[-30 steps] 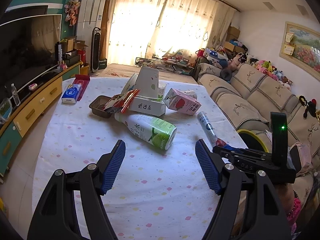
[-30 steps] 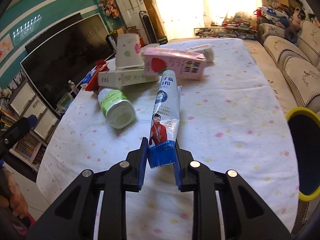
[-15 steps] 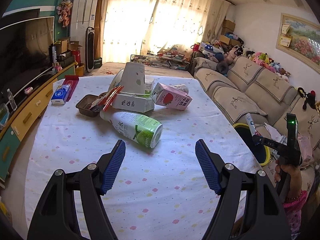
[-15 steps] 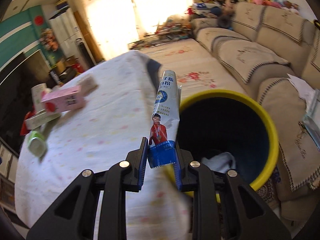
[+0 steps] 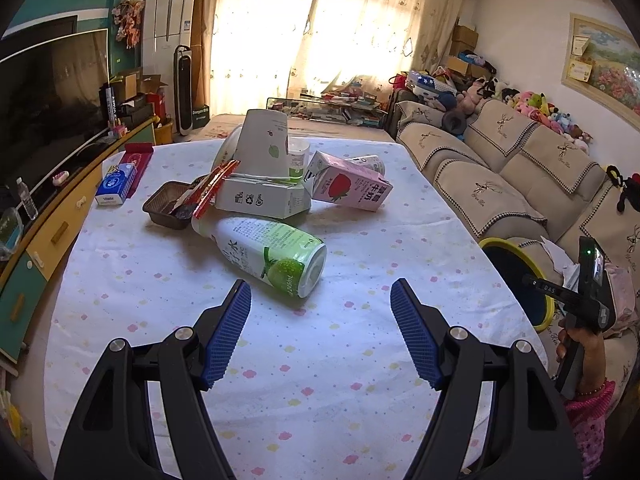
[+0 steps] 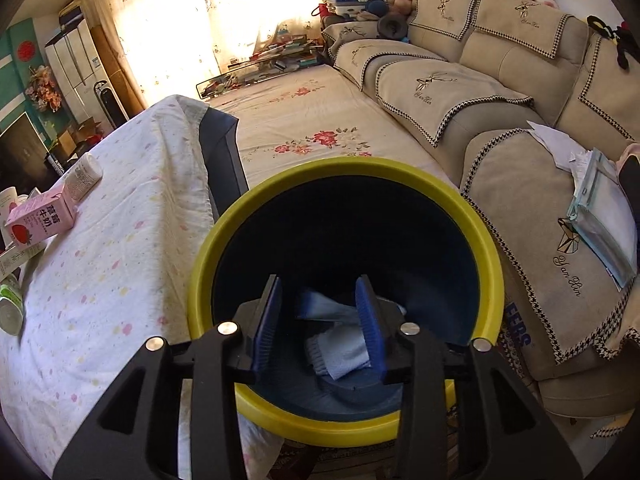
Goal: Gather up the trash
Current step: 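Carry the toothpaste tube into the yellow bin and open the right gripper, then grasp the red snack wrapper with the left gripper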
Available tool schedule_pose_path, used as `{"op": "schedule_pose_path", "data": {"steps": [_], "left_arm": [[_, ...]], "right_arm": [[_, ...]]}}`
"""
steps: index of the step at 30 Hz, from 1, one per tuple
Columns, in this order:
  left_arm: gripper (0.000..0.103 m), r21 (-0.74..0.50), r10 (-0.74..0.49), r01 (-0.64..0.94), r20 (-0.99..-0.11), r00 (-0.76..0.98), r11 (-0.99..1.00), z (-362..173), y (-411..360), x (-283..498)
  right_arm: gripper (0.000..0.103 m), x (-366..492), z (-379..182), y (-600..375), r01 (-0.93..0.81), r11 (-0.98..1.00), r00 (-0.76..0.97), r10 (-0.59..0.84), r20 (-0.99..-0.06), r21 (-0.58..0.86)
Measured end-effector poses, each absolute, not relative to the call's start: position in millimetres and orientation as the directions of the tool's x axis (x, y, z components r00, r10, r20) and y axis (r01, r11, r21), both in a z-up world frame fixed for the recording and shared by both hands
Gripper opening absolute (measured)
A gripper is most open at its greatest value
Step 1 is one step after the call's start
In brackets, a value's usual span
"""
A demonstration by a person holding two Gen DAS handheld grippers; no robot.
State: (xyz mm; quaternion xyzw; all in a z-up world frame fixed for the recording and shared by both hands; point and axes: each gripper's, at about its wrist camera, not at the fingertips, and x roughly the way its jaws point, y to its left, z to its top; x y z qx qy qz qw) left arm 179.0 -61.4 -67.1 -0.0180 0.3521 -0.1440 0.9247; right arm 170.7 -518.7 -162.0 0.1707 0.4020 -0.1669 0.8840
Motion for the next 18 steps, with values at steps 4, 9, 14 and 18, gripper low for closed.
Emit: {"op": "schedule_pose_path", "data": {"steps": [4,9,14,18], "left_arm": [[0.072,-0.122,-0.252,0.228,-0.645,0.721,0.966,-68,-52,192],[0.072,-0.057,-0.218,0.235,-0.629,0.747,0.97,-66,-42,211],[0.072,0.0,-0.214,0.273,-0.621,0.754,0.962,-68,-33,236],[0.071,0.071,-0.182,0.285,-0.617,0.765,0.956,-73,-30,251]], "right_arm": [[0.037,169,-165,-516,0.425,0.888,0.623,-0.147,-0.768,0.175],[0.037,171,-166,-513,0.419,0.89,0.623,-0.139,-0.77,0.179],[0.037,175,-166,-509,0.416,0.893,0.62,-0.138,-0.772,0.175],[0.037,179,-166,-504,0.414,0.895,0.615,-0.138,-0.777,0.169]]}}
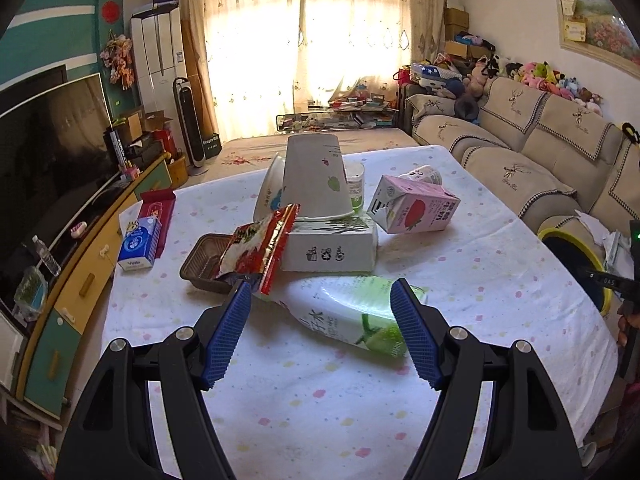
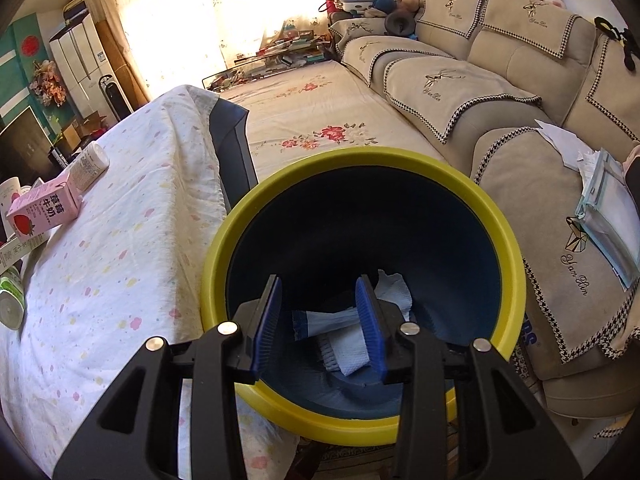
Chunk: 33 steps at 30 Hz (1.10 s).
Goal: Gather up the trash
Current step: 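Grasp the red snack wrapper with the left gripper, then carry the red wrapper over the yellow bin and open the left gripper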
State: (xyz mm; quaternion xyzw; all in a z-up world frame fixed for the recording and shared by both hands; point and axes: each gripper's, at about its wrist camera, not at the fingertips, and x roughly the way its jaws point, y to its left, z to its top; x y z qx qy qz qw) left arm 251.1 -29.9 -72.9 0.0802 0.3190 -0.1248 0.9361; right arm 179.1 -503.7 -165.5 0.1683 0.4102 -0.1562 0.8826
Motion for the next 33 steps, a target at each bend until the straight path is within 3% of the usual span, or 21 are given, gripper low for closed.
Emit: {"op": "schedule_pose_path", "data": {"steps": [8,23,33], "left_arm": [[0.069,0.195,-0.189,0.362,-0.584,0.79,0.912,-80,-28,272],[0.037,0.268,-0.192,0.439,-0.625,0.757,0.858,-96,-21,301],[0.006,0.277,-0.18,0.428,-0.621,0.763,0.86,-94,-10,299]], "right_arm": [[0.037,189,-169,-494,0.406,0.9,0.6,-0.129,-0.79,0.162],[0.037,195,-169,-493,0.415,0.897,0.584,-0.136,-0.8,0.151],[0.037,193,-168,-493,0.418,0.896,0.588,-0.142,-0.797,0.149]]}}
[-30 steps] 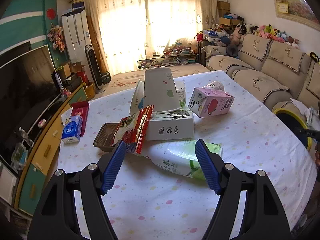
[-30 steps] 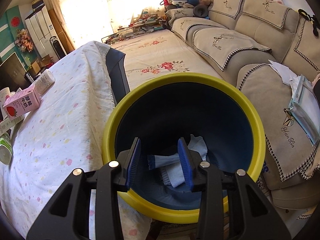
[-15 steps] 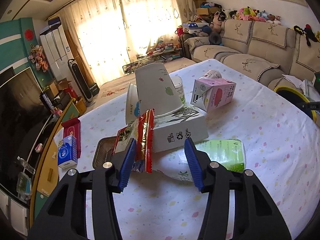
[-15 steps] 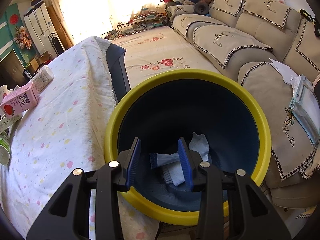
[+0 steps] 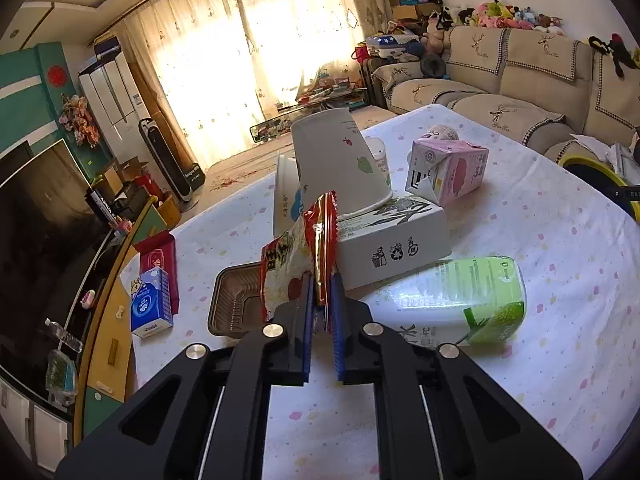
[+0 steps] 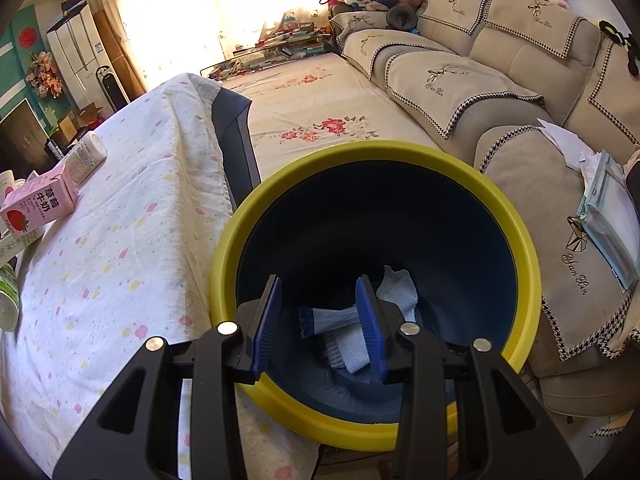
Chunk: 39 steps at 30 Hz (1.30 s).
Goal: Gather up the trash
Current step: 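Carry the red wrapper over the yellow bin and open the left gripper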
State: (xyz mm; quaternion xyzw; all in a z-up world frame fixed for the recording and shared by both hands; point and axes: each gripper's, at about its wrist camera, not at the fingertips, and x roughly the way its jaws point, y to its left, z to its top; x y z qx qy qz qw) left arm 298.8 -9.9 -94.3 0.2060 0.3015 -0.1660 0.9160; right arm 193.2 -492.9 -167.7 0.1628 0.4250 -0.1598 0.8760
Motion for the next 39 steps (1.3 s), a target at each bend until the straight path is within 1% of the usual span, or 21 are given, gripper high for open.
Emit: {"op": "schedule_pose_path", "data": {"steps": [7,12,14,16,22,25,30,34,36,39], "left_arm": [[0.005,0.293,-0.156,0.357,-0.537,0.829,0.887,-64,-5,271],[0.005,0.283,-0.181,0.345,-0.475,0.861,0.895,-32,-13,236],[0.005,0.274,-0.205,0.361,-0.466,0.861,0.891,-21,-20,222],[0.005,0.263,-0.23,0.385,-0.471,0.851,0.885,-13,-31,209],[0.005,0.195,-0.36,0.513,-0.51,0.781,0.836,-4,-82,181],[0.005,0.163,-0.439,0.593,-0.525,0.729,0.789,-5,-122,171],[0.005,0.149,-0.546,0.719,-0.552,0.63,0.678,-14,-204,159],[0.005,0.13,-0.603,0.79,-0.575,0.553,0.6,-23,-265,155],[0.005,0.099,-0.626,0.82,-0.596,0.503,0.564,-30,-294,158],[0.005,0.087,-0.637,0.845,-0.617,0.462,0.528,-41,-334,163]], "right_arm": [[0.037,188,-162,-493,0.413,0.896,0.604,-0.134,-0.786,0.164],[0.037,181,-153,-493,0.404,0.899,0.626,-0.134,-0.769,0.172],[0.037,177,-150,-495,0.403,0.898,0.635,-0.135,-0.761,0.176],[0.037,172,-146,-497,0.402,0.897,0.644,-0.136,-0.753,0.182],[0.037,153,-136,-510,0.409,0.891,0.669,-0.147,-0.729,0.196],[0.037,139,-131,-522,0.421,0.882,0.681,-0.153,-0.716,0.212],[0.037,112,-123,-542,0.45,0.867,0.696,-0.188,-0.693,0.216],[0.037,90,-120,-557,0.474,0.853,0.7,-0.215,-0.681,0.219],[0.037,81,-120,-566,0.483,0.845,0.703,-0.218,-0.677,0.23],[0.037,68,-120,-577,0.497,0.832,0.707,-0.224,-0.671,0.246]]}}
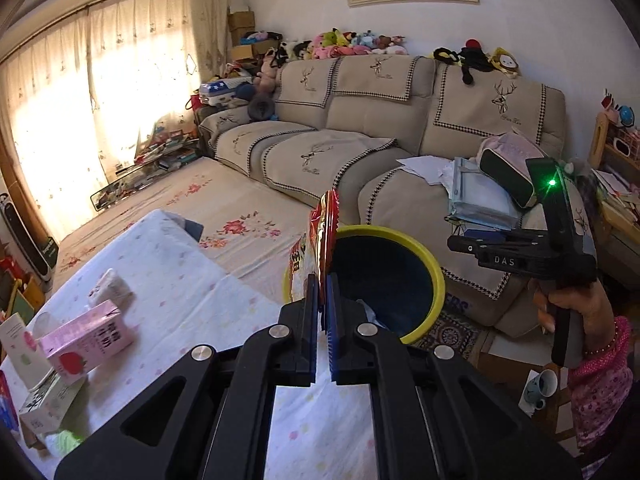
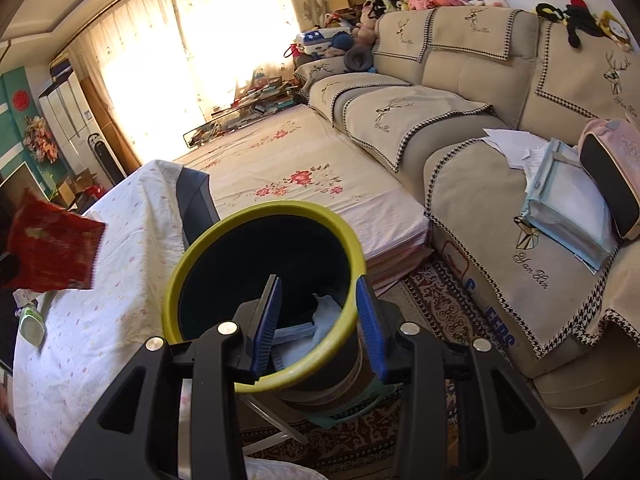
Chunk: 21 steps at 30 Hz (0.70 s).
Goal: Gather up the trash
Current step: 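Carry the red wrapper over the yellow bin and open the left gripper, then grasp the green-labelled plastic bottle with the right gripper and lift it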
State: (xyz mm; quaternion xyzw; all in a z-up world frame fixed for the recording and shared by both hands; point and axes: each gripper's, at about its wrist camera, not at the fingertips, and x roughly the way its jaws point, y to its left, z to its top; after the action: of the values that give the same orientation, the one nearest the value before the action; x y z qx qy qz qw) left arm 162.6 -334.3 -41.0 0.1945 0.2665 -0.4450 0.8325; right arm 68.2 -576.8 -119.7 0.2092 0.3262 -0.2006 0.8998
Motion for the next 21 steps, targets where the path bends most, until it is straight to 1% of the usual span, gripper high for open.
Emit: {"op": "schedule_pose_path", "data": {"steps": [7,11,12,13,14,15,16,21], "left_arm": [[0.005,0.042,-0.625,0.872,-0.68,0.383,0.488,-79,-408,178],[0.009,0.049,-0.592,0.864,-0.708,0.385,0.502,-98,-434,187],[0.012,0.053,-0.583,0.858,-0.712,0.391,0.511,-102,-436,190],[0.021,0.054,-0.575,0.854,-0.716,0.394,0.518,-104,-440,193],[0.027,0.052,-0.572,0.853,-0.72,0.393,0.52,-107,-441,195],[0.039,0.048,-0.569,0.85,-0.723,0.392,0.524,-109,-443,197],[0.042,0.047,-0.567,0.848,-0.724,0.393,0.528,-111,-442,199],[0.042,0.021,-0.573,0.841,-0.722,0.386,0.54,-107,-429,203]], "right_arm": [[0.038,55,-123,-591,0.503,0.819,0.718,-0.217,-0.661,0.277],[0.039,53,-126,-594,0.502,0.816,0.719,-0.211,-0.662,0.285],[0.039,53,-126,-594,0.502,0.816,0.719,-0.21,-0.663,0.287],[0.039,53,-126,-595,0.503,0.814,0.719,-0.208,-0.663,0.289],[0.039,53,-127,-595,0.503,0.813,0.718,-0.207,-0.664,0.291],[0.039,54,-127,-594,0.504,0.813,0.718,-0.206,-0.665,0.292],[0.039,54,-128,-595,0.504,0.813,0.718,-0.204,-0.666,0.293],[0.039,57,-130,-592,0.497,0.815,0.719,-0.194,-0.667,0.299]]}}
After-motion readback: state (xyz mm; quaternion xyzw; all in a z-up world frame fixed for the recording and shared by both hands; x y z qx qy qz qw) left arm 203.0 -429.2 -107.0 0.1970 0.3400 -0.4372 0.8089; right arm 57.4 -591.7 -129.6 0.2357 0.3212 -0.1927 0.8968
